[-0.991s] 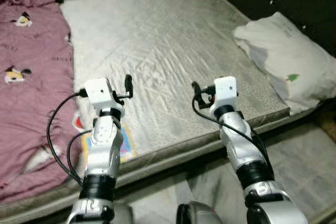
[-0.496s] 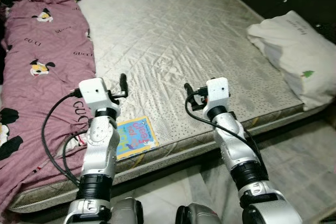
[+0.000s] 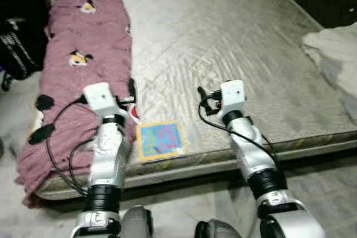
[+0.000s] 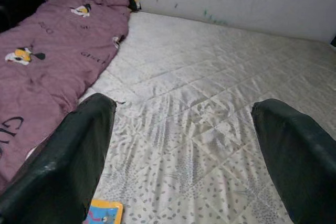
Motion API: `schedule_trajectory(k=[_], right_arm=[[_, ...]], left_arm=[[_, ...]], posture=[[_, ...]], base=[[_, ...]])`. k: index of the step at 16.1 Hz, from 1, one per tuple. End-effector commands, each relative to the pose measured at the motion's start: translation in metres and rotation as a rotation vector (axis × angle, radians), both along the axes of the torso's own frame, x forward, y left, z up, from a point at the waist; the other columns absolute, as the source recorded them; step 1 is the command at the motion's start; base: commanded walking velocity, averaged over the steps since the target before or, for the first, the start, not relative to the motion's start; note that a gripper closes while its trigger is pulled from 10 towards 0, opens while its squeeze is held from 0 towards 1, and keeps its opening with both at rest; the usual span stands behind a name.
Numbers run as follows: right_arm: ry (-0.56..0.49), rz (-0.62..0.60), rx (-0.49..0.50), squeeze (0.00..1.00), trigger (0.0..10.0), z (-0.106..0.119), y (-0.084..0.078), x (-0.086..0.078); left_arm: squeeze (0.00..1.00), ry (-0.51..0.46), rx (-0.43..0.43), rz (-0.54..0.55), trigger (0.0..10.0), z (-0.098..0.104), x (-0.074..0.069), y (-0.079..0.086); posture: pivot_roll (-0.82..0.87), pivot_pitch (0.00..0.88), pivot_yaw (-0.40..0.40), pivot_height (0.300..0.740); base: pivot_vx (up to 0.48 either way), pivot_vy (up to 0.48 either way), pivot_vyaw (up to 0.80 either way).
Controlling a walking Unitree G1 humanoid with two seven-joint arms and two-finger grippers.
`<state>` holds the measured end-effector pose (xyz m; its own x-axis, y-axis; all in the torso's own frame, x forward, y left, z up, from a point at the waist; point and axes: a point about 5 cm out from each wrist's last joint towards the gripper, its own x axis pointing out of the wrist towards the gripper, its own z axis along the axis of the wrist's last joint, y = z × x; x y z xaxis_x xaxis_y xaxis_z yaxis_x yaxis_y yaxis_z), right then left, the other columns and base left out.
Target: Clean up the room
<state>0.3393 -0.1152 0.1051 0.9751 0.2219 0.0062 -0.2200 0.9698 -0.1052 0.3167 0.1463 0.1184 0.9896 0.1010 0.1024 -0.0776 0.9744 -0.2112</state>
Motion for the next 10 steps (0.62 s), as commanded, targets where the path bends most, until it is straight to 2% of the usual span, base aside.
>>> schedule_trajectory(k=[1,4,8,10], right_arm=[[-0.003,0.005,0.013,0.0,10.0,0.0018,0.0024,0.001],[-0.002,0.003,0.017,0.0,10.0,0.0019,0.0029,0.0011],[0.001,0.001,0.022,0.0,10.0,0.0016,0.0029,0.0012],[0.01,0.001,0.023,0.0,10.0,0.0006,0.0031,0.0013]], left_arm=[[0.0,0.005,0.009,0.011,10.0,0.0004,0.0013,0.004],[0.0,-0.001,0.011,0.011,10.0,0.0011,0.0014,0.0047],[0.0,-0.022,0.016,-0.009,10.0,0.0035,0.0007,0.0021],[0.0,-0.03,0.011,-0.02,10.0,0.0041,0.0007,0.0015]], posture=[[0.02,0.084,-0.046,0.74],[0.02,0.085,-0.045,0.74],[0.02,0.087,-0.044,0.74],[0.02,0.087,-0.042,0.74]], base=[[0.0,0.476,0.0],[0.0,0.464,0.0],[0.0,0.0,0.0],[0.0,0.0,-0.64]])
